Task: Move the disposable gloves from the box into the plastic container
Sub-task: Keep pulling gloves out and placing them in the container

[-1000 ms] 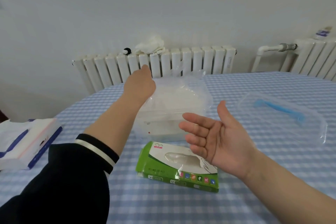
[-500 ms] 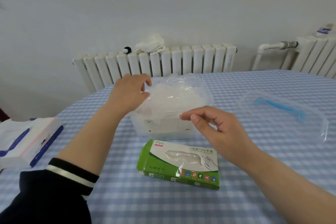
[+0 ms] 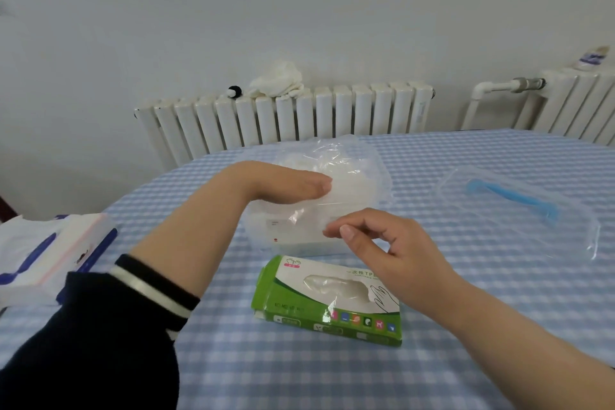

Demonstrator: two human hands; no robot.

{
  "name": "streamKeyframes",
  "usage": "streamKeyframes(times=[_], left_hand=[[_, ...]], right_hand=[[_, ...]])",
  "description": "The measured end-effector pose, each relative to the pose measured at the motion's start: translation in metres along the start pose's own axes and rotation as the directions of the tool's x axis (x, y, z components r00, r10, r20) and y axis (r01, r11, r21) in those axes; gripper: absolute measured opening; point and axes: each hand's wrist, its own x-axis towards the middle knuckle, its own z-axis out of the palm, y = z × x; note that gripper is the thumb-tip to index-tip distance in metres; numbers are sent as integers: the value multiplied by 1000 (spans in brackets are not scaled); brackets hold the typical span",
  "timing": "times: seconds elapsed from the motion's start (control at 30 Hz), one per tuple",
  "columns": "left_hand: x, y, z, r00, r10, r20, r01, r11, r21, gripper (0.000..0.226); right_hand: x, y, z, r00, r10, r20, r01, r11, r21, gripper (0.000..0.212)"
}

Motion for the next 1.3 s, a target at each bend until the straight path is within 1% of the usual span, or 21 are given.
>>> streamKeyframes(times=[0.07, 0.13, 0.23, 0.3, 0.37, 0.43, 0.47, 0.5, 0.57, 0.67, 0.7, 0.77, 0.83, 0.9, 0.93, 1.03, 1.17, 1.23, 1.3], left_hand=[[19, -2, -3, 1000, -23, -9, 24, 990, 136, 59], [35, -7, -6, 998, -29, -53, 42, 962, 271, 62], [52, -16, -7, 989, 26, -149, 32, 927, 373, 63], [55, -21, -7, 963, 92, -253, 35, 889, 457, 64], [55, -22, -8, 914, 187, -360, 53, 824, 564, 63], [54, -23, -8, 879, 236, -415, 71, 795, 602, 61], [54, -23, -8, 877, 230, -423, 71, 806, 587, 57], [53, -23, -8, 886, 200, -419, 66, 839, 540, 53], [49, -23, -6, 918, 107, -383, 65, 910, 410, 42], [46, -21, -6, 951, 25, -310, 70, 954, 291, 15], [44, -21, -7, 959, -2, -284, 67, 973, 219, 11], [37, -19, -9, 979, -73, -192, 76, 997, 6, 21], [27, -18, -11, 991, -116, -72, 100, 977, -189, 31], [19, -21, -14, 996, -90, 10, 89, 951, -297, 40], [15, -23, -15, 997, -68, 24, 72, 943, -324, 42], [10, -29, -17, 1000, -26, -15, 19, 930, -368, 41], [4, -28, -20, 995, 5, -103, -43, 926, -376, 41], [4, -27, -21, 977, 39, -209, -123, 905, -407, 42], [4, -25, -23, 921, 44, -386, -227, 868, -443, 38]], right_hand=[[-1, 1, -1, 1000, 2, 6, -2, 1000, -10, 18], [-2, 2, -3, 1000, 1, 3, -1, 1000, -17, 18], [-1, 6, -7, 1000, 6, -10, -6, 1000, -20, 18], [1, 8, -8, 1000, 11, -16, -11, 1000, -11, 18], [2, 10, -7, 1000, 23, -11, -23, 1000, 10, 17], [1, 11, -6, 999, 33, 2, -33, 999, 16, 17], [1, 12, -6, 999, 38, 11, -38, 999, 16, 17], [1, 12, -5, 999, 43, 19, -44, 999, 14, 17], [1, 13, -3, 998, 54, 33, -54, 998, 10, 17], [1, 14, -3, 996, 67, 55, -67, 998, -8, 17], [2, 14, -3, 995, 73, 65, -72, 997, -16, 17], [2, 16, -3, 992, 94, 84, -91, 995, -34, 17], [2, 18, -2, 988, 117, 106, -111, 992, -60, 16], [2, 20, -1, 981, 138, 136, -126, 988, -94, 16], [2, 21, 0, 978, 144, 151, -128, 985, -112, 16], [3, 22, 2, 972, 152, 177, -129, 983, -133, 17], [2, 23, 3, 970, 161, 184, -137, 981, -138, 17], [2, 23, 3, 968, 164, 191, -139, 980, -140, 17], [2, 23, 3, 967, 168, 193, -144, 980, -134, 16]])
